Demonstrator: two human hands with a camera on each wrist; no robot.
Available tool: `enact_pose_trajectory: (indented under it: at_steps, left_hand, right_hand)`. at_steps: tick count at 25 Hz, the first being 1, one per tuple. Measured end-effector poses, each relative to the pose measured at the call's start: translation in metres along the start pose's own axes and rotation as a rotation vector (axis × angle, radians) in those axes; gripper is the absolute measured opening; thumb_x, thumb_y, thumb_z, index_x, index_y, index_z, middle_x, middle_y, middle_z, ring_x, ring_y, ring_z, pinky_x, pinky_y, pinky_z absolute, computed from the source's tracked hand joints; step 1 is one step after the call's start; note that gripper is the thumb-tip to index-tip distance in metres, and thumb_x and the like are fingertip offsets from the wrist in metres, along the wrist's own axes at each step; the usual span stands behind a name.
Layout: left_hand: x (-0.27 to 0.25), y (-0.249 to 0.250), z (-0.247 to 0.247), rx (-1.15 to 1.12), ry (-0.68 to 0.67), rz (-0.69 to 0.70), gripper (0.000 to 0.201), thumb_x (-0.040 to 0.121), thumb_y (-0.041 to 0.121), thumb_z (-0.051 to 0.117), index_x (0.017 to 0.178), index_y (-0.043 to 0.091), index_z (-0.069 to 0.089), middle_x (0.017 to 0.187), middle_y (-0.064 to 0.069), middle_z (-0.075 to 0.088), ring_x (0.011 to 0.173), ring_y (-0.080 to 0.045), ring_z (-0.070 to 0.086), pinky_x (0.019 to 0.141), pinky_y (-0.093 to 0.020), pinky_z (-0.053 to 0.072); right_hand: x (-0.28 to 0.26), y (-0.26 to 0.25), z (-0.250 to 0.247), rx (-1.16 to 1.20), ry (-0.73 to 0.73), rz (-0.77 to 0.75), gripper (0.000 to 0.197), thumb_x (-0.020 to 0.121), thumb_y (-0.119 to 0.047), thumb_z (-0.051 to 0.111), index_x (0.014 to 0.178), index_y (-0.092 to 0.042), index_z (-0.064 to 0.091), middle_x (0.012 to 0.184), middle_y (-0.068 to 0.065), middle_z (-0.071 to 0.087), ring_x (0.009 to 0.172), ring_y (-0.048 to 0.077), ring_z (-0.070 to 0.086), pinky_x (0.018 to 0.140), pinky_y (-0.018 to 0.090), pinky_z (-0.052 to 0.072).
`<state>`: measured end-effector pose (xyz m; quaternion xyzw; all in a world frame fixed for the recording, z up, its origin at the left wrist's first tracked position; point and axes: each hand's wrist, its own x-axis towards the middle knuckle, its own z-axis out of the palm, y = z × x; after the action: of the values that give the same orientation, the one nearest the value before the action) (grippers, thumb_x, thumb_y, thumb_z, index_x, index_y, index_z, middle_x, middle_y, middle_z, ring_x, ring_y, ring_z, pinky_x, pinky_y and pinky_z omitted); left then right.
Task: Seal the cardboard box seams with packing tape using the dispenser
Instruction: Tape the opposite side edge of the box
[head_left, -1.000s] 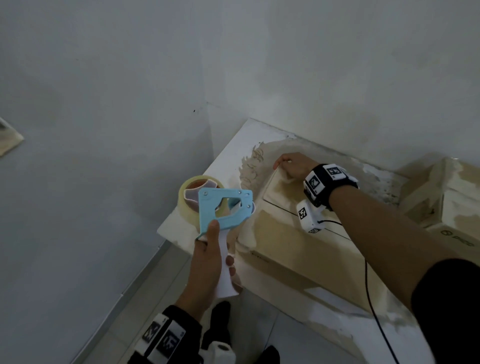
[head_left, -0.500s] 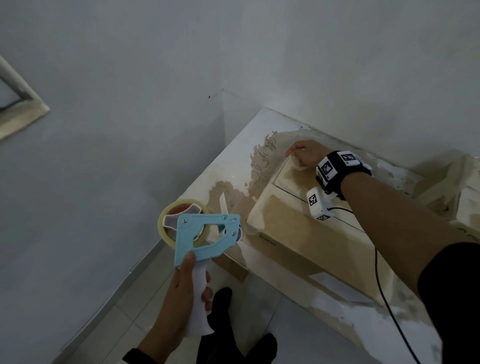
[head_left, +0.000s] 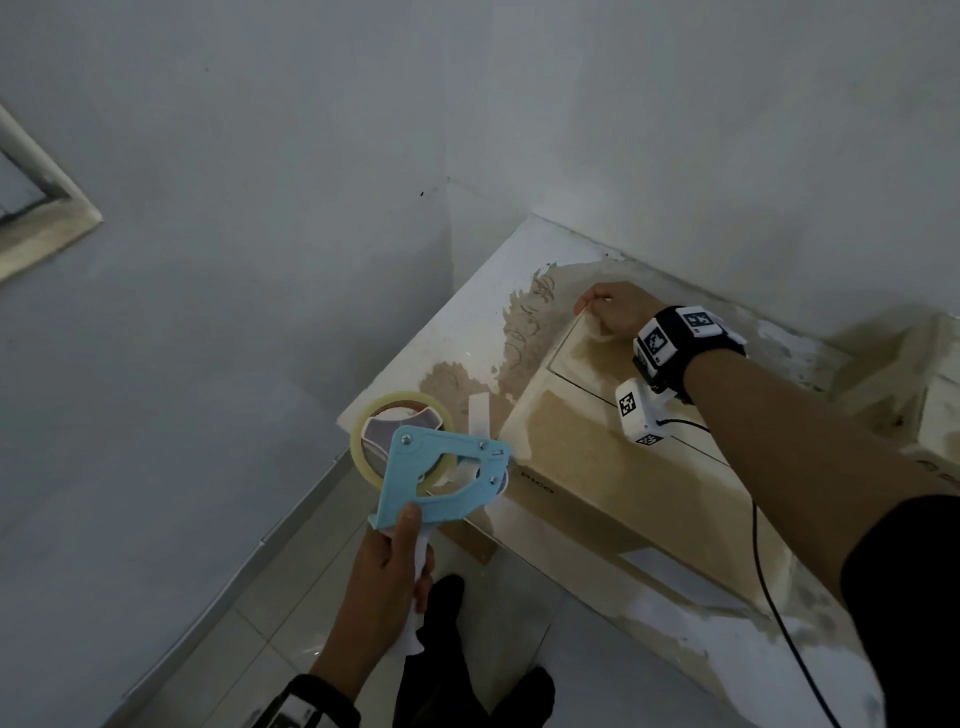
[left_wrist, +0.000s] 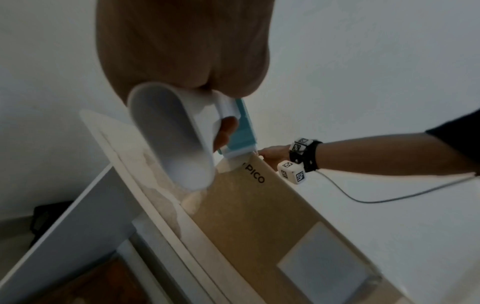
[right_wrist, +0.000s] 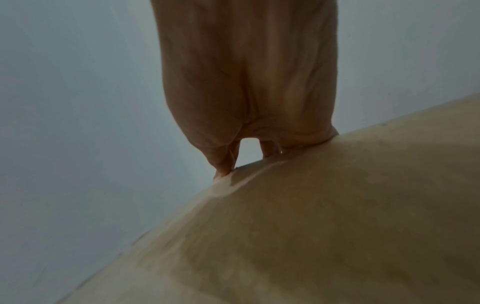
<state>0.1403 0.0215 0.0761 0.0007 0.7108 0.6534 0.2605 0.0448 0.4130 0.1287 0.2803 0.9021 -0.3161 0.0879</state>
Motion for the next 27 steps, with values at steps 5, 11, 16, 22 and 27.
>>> enact_pose_trajectory:
  at_steps: [5,11,16,22,27]
  left_hand:
    - [0.018,-0.009,-0.030,0.290,-0.150,0.208,0.055,0.083,0.065,0.045,0.077,0.012,0.053,0.049,-0.001,0.050,0.041,-0.008,0.046,0.042,-0.023,0.039]
    - [0.007,-0.033,-0.050,0.036,-0.089,-0.057,0.075,0.063,0.074,0.060,0.080,0.002,0.051,0.053,-0.016,0.042,0.036,-0.017,0.041,0.038,-0.025,0.033]
    - [0.046,0.011,0.015,-0.580,0.002,-0.183,0.066,0.065,0.074,0.061,0.089,0.013,0.056,0.049,0.002,0.054,0.040,-0.011,0.052,0.049,-0.031,0.050]
    - [0.061,0.048,0.074,-0.768,-0.034,-0.254,0.059,0.089,0.063,0.037,0.080,0.008,0.055,0.047,-0.002,0.045,0.038,-0.016,0.044,0.063,-0.033,0.038]
    - [0.065,0.044,0.071,-0.787,-0.027,-0.274,0.060,0.090,0.063,0.036,0.080,0.007,0.056,0.046,-0.002,0.046,0.037,-0.015,0.045,0.067,-0.036,0.041]
  right_hand:
    - [0.000,-0.002,-0.002,-0.031,-0.008,0.001,0.035,0.096,-0.010,0.038,0.109,-0.016,0.069,0.121,0.006,0.063,0.094,0.019,0.054,0.081,0.027,0.041]
    - [-0.001,0.003,0.001,0.007,0.021,0.007,0.030,0.096,-0.010,0.039,0.100,-0.022,0.065,0.101,0.000,0.059,0.090,0.019,0.054,0.078,0.026,0.038]
    - [-0.001,0.004,0.000,0.009,0.028,-0.005,0.030,0.094,-0.010,0.040,0.100,-0.023,0.067,0.103,-0.001,0.059,0.091,0.018,0.055,0.071,0.024,0.040]
    - [-0.005,0.004,0.001,-0.217,0.125,-0.127,0.029,0.093,-0.009,0.046,0.103,-0.021,0.070,0.122,0.008,0.061,0.109,0.027,0.057,0.089,0.033,0.045]
    - [-0.018,-0.009,-0.009,-0.803,0.081,-0.477,0.023,0.096,-0.024,0.050,0.109,-0.029,0.069,0.120,-0.002,0.067,0.112,0.025,0.055,0.097,0.042,0.037]
